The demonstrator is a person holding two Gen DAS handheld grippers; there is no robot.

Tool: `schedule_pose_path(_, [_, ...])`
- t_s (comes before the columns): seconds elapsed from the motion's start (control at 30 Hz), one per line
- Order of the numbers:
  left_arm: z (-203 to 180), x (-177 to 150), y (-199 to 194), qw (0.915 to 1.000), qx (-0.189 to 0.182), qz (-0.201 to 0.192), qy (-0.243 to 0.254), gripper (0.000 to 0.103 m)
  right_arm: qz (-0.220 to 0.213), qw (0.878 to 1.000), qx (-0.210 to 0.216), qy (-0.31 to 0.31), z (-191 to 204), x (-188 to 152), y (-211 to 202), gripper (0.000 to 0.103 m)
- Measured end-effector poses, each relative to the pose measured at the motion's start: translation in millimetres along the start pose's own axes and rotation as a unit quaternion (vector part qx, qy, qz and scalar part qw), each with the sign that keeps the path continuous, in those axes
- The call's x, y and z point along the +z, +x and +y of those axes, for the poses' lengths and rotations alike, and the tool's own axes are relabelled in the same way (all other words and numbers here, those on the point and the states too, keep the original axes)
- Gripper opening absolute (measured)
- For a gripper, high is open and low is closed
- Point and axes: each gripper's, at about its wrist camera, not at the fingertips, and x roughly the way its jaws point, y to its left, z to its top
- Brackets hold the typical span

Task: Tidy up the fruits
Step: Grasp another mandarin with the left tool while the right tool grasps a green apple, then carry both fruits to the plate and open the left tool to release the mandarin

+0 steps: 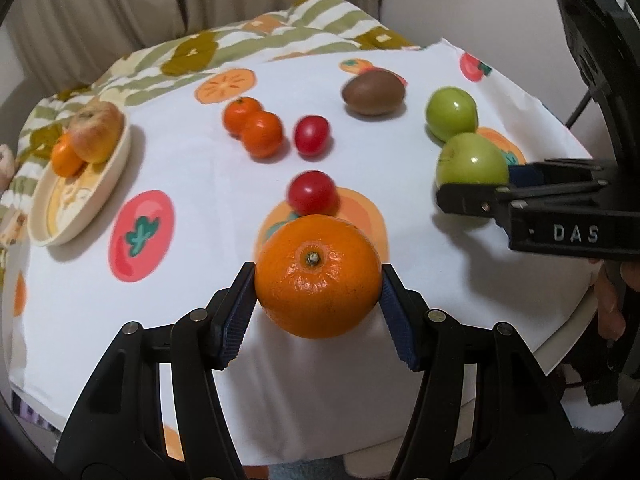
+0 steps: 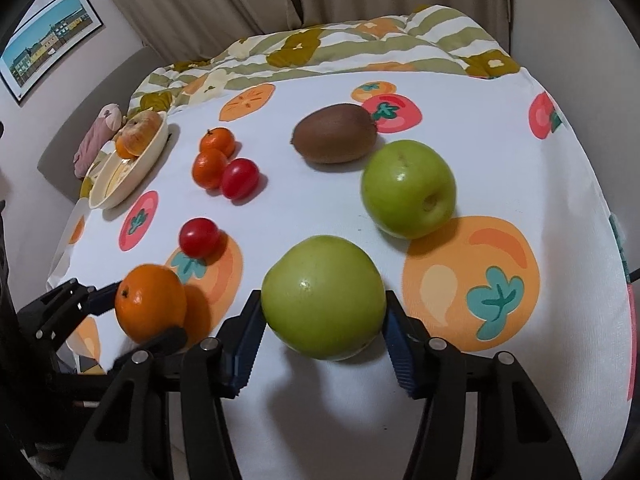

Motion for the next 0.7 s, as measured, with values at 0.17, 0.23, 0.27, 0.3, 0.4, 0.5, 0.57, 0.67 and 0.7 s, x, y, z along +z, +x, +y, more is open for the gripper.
schedule_pose_path(0.17, [18.2,4.0,-14.4,0.9997,0.013,-0.012,-0.019,0.064,-0.012,1.000,0.005,-0.014,15.0,5.7,-8.9,0.053])
schedule_pose_path(0.23, [27.8,5.7,-21.7,0.9993,0.017,-0.017,-0.028,0.064,-0.017,1.000,0.007,-0.024,23.5,10.3,-13.7,0.053])
schedule_pose_path(0.27, [32.7,6.6,-25.7,0.9991,0.019,-0.020,-0.032,0.064,-0.019,0.999,0.007,-0.027,27.3,12.0,-15.2,0.053])
schedule_pose_path(0.3, [37.3,7.5,-29.2,0.9989,0.023,-0.023,-0.034,0.064,-0.021,0.999,0.009,-0.032,31.4,14.3,-17.1,0.053])
schedule_pose_path(0.4, [53.3,10.0,-40.7,0.9981,0.033,-0.031,-0.043,0.064,-0.031,0.998,0.014,-0.045,45.5,22.9,-23.2,0.053])
schedule_pose_path(0.5, [71.2,11.5,-50.9,0.9968,0.040,-0.037,-0.058,0.064,-0.039,0.997,0.021,-0.058,61.8,32.7,-26.9,0.053])
schedule_pose_path(0.57, [84.1,12.7,-57.4,0.9960,0.044,-0.043,-0.064,0.064,-0.046,0.996,0.026,-0.066,75.9,40.3,-27.3,0.053])
schedule_pose_path(0.67, [103.4,15.6,-65.2,0.9948,0.053,-0.050,-0.071,0.064,-0.051,0.995,0.033,-0.074,94.4,49.5,-26.4,0.053])
schedule_pose_path(0.7, [110.8,16.3,-67.8,0.9944,0.056,-0.052,-0.073,0.064,-0.052,0.995,0.036,-0.076,101.2,52.3,-25.8,0.053])
